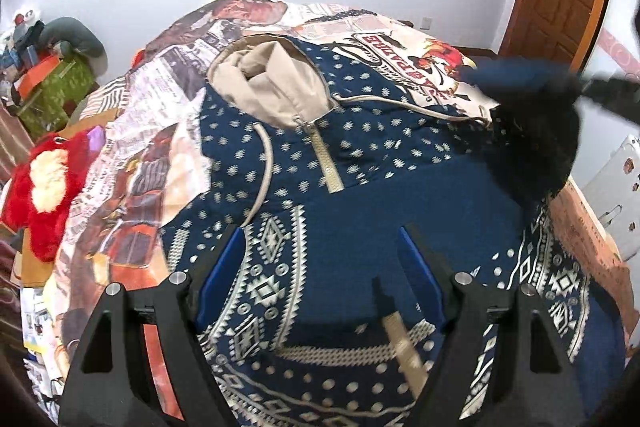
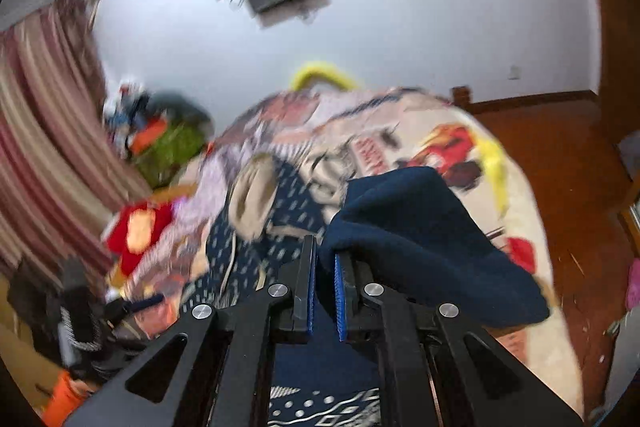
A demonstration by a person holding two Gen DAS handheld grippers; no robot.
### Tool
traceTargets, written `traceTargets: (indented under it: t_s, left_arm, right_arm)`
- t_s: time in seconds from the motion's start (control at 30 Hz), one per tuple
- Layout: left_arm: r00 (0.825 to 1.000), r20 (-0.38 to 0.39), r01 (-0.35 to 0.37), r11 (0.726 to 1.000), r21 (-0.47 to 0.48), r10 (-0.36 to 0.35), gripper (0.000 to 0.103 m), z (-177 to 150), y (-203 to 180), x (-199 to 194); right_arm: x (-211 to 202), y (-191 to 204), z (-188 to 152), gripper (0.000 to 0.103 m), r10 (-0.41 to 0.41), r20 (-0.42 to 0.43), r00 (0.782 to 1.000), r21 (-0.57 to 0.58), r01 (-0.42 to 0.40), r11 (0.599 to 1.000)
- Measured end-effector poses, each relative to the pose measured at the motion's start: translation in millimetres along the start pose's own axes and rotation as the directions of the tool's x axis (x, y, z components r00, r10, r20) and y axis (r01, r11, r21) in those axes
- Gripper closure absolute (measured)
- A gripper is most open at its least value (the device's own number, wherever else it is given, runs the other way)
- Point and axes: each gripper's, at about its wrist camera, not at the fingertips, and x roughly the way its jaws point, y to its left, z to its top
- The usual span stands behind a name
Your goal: Fold large clothes
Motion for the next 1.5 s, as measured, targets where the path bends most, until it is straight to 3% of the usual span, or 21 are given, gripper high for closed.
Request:
traceTargets:
  t_s: [0.17,0.43,0.47,0.53,0.57,0.6,0.7,0.8,0.93,1.0,1.17,1.27,1.37,1.43,1.5]
  left_arm:
    - [1.000,-0.001,-0.031,1.000,0.004,0.031,0.026,-13,14,-11]
    - [0.999,-0.008,-0.046,0.999,0.026,0.046,0.026,-21,15,-17]
    - [0.999,-0.007,-0.041,0.999,0.028,0.041,0.026,-20,13,-17]
    - [0.999,-0.004,-0.036,0.999,0.036,0.036,0.026,-16,7,-19]
    - [1.000,0.000,-0.030,0.999,0.041,0.030,0.026,-13,3,-20]
    - [1.000,0.003,-0.022,0.999,0.046,0.022,0.026,-10,-2,-21]
    - [1.000,-0.001,0.000,0.998,0.060,0.000,0.026,1,-16,-19]
    - [1.000,-0.008,0.029,0.995,0.094,-0.028,0.026,19,-43,-13]
    - [0.994,-0.026,0.107,0.985,0.138,-0.105,0.026,42,-88,0]
    - [0.988,-0.048,0.153,0.975,0.162,-0.147,0.026,55,-117,12]
    - [0.960,-0.167,0.260,0.935,0.241,-0.223,0.026,76,-191,56]
    - [0.953,-0.211,0.274,0.916,0.292,-0.217,0.026,82,-237,80]
    - [0.934,-0.268,0.319,0.886,0.335,-0.235,0.026,82,-277,102]
    - [0.934,-0.291,0.309,0.876,0.370,-0.206,0.026,79,-294,114]
    - [0.946,-0.290,0.261,0.865,0.428,-0.142,0.026,73,-308,126]
  right_arm:
    - [64,14,-43,0.097,0.007,-0.187,0.982,0.002,-0.007,1.000]
    - [99,3,-85,0.094,-0.029,-0.359,0.933,0.044,0.047,0.998]
    - [100,-2,-88,0.091,-0.029,-0.392,0.920,0.057,0.056,0.997]
    - [100,-7,-92,0.058,-0.004,-0.434,0.901,0.082,0.044,0.996]
    - [96,-10,-93,0.049,0.016,-0.439,0.898,0.094,0.028,0.995]
    - [90,-12,-94,0.045,0.029,-0.431,0.902,0.096,0.014,0.995]
    - [67,-16,-92,0.044,0.019,-0.408,0.913,0.055,0.004,0.998]
    - [35,-28,-85,0.043,0.017,-0.349,0.937,0.045,-0.001,0.999]
    - [-13,-57,-75,0.037,-0.055,-0.235,0.970,0.019,0.062,0.998]
    - [-35,-73,-71,0.034,-0.113,-0.180,0.977,0.000,0.114,0.993]
    - [-84,-122,-69,0.033,-0.247,-0.082,0.966,0.009,0.249,0.969]
    - [-101,-151,-69,0.033,-0.270,-0.067,0.961,0.058,0.274,0.960]
    - [-111,-175,-73,0.033,-0.282,-0.068,0.957,0.112,0.288,0.951]
    - [-112,-185,-79,0.033,-0.286,-0.075,0.955,0.140,0.294,0.946]
    - [-111,-192,-84,0.033,-0.285,-0.087,0.954,0.157,0.296,0.942]
